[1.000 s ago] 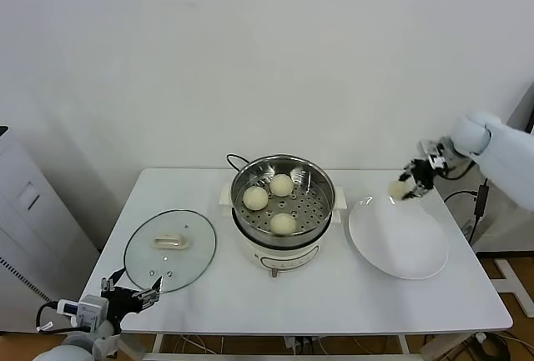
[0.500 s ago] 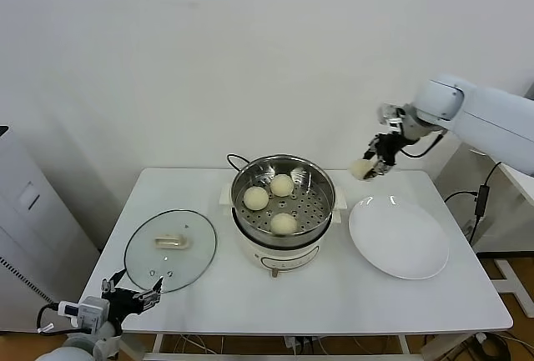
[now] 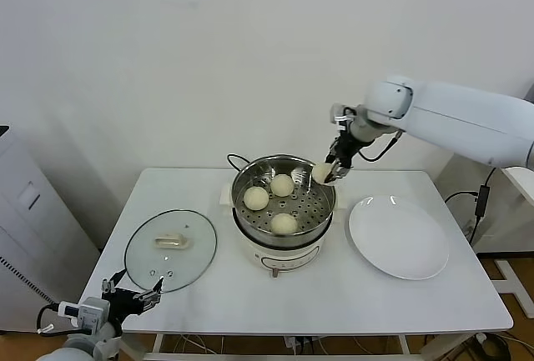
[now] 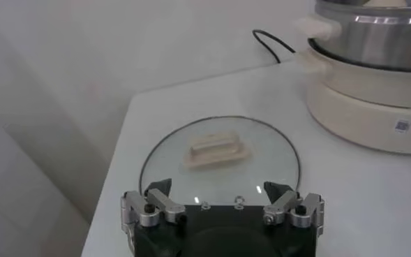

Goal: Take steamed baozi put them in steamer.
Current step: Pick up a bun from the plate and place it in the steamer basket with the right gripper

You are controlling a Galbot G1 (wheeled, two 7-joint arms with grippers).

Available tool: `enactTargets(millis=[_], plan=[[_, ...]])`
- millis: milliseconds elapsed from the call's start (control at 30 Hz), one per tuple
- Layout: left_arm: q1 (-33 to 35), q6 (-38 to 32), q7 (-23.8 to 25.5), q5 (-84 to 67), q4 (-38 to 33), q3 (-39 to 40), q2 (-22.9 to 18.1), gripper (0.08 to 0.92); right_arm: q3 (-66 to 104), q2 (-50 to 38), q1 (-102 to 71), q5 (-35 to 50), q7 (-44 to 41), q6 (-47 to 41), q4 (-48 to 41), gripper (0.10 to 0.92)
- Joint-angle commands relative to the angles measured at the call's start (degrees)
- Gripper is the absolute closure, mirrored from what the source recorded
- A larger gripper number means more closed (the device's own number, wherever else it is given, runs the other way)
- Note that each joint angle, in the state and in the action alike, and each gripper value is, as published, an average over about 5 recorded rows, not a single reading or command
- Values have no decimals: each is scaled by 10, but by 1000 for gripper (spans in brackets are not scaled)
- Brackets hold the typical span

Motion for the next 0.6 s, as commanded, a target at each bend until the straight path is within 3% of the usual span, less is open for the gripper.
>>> enactTargets(millis=[33, 600], plan=[[0, 0, 0, 0, 0, -1, 1, 177, -9, 35, -21, 29, 41, -37, 13, 550], [4, -2, 1, -3, 5, -8, -1, 177, 19, 57, -105, -21, 55, -44, -16, 550]])
